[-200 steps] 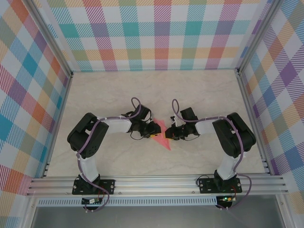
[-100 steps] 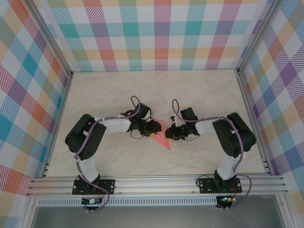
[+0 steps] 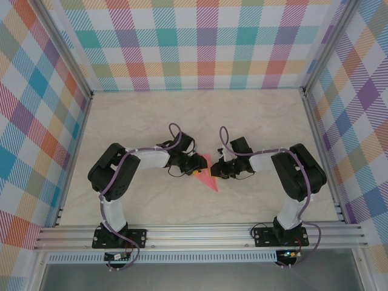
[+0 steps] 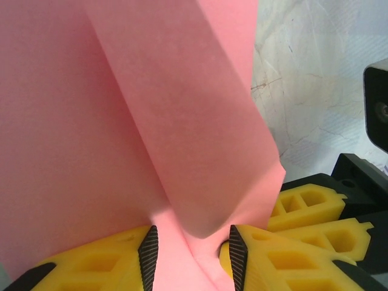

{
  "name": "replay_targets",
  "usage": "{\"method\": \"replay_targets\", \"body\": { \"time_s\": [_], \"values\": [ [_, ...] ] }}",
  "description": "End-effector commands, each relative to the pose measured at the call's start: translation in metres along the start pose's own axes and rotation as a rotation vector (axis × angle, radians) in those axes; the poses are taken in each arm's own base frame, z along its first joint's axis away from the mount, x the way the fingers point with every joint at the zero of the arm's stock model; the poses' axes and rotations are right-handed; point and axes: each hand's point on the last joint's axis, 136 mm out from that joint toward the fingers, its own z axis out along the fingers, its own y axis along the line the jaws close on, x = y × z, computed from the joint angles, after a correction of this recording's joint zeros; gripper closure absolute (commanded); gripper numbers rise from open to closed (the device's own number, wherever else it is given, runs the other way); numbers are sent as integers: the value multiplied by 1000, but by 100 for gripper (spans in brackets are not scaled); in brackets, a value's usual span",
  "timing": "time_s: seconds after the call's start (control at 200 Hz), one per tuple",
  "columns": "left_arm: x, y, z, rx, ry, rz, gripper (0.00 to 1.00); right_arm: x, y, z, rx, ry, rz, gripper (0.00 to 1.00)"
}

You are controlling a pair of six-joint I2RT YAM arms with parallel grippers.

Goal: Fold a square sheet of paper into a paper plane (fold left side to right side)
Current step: Fourth fold the wing at the center of the table.

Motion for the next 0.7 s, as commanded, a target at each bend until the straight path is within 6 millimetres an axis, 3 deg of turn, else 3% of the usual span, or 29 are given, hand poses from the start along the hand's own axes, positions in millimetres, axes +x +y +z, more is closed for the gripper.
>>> {"method": "replay_targets", "body": {
  "time_s": [0.0, 0.46, 0.695],
  "values": [
    [5, 12, 7, -70, 18, -19, 64, -3, 3, -2, -6, 4, -11, 87],
    [10, 33, 10, -176, 45, -45, 65, -9, 14, -6, -34, -12, -25, 83],
    [10, 34, 9, -188, 45, -41, 66, -17, 28, -19, -31, -48, -58, 74]
  ]
}}
